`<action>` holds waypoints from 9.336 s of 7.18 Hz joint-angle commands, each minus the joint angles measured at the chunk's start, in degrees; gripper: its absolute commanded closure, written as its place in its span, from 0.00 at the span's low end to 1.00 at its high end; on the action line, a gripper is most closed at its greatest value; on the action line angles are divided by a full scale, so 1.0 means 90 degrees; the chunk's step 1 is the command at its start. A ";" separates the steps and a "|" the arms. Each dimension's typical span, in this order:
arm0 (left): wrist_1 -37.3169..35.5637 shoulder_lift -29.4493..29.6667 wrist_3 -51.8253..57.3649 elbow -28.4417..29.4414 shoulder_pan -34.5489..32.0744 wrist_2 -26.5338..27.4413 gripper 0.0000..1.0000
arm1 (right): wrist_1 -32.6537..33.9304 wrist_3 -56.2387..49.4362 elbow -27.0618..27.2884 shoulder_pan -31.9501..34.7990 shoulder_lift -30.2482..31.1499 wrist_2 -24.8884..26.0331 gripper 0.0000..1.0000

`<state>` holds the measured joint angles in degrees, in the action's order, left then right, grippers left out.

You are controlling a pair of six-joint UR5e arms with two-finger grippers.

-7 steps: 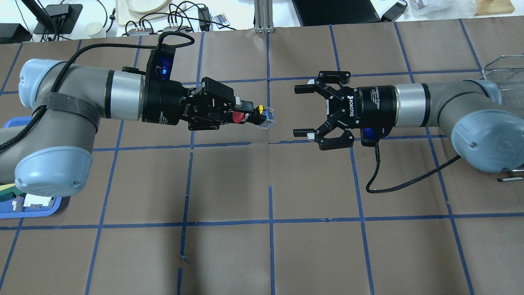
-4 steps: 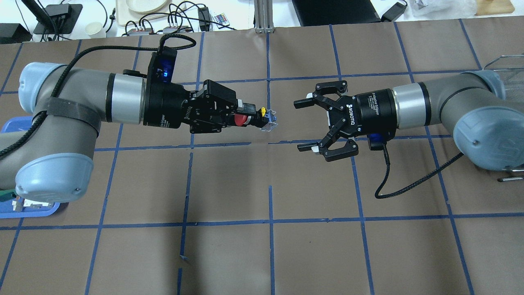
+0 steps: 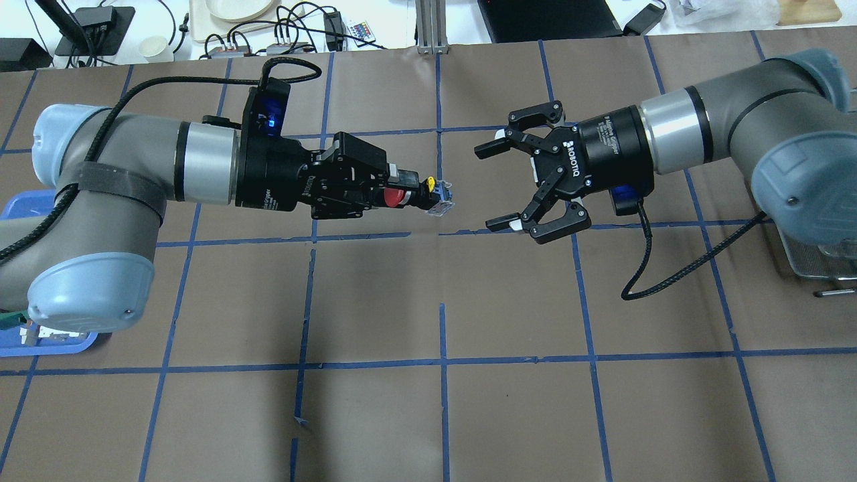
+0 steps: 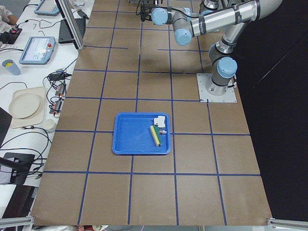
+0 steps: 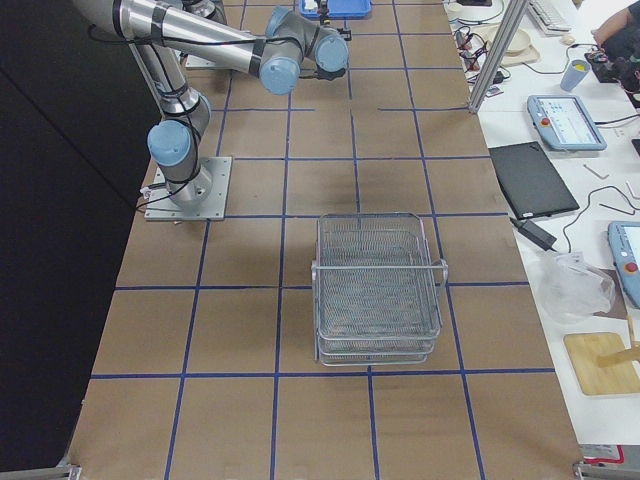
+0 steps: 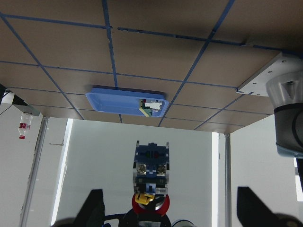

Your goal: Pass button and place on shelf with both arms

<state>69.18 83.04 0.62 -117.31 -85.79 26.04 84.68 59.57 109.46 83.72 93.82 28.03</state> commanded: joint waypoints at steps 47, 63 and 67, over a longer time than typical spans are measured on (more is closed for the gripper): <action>0.3426 0.1223 0.0625 0.4539 -0.0264 0.7038 0.00 | 0.0130 -0.9235 -0.3861 -0.3032 -0.2689 0.7629 0.93; 0.3397 0.1144 0.0342 0.4344 -0.0263 0.6969 0.00 | -0.0651 -0.6173 -0.2430 0.0058 0.0179 0.7081 0.00; 0.3397 0.1135 0.0351 0.4334 -0.0273 0.6979 0.00 | -0.0240 -0.6034 -0.1684 0.0629 0.0660 0.7013 0.00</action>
<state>99.76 93.27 3.78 -78.25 -88.24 88.85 81.43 4.47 93.31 87.77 99.56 91.33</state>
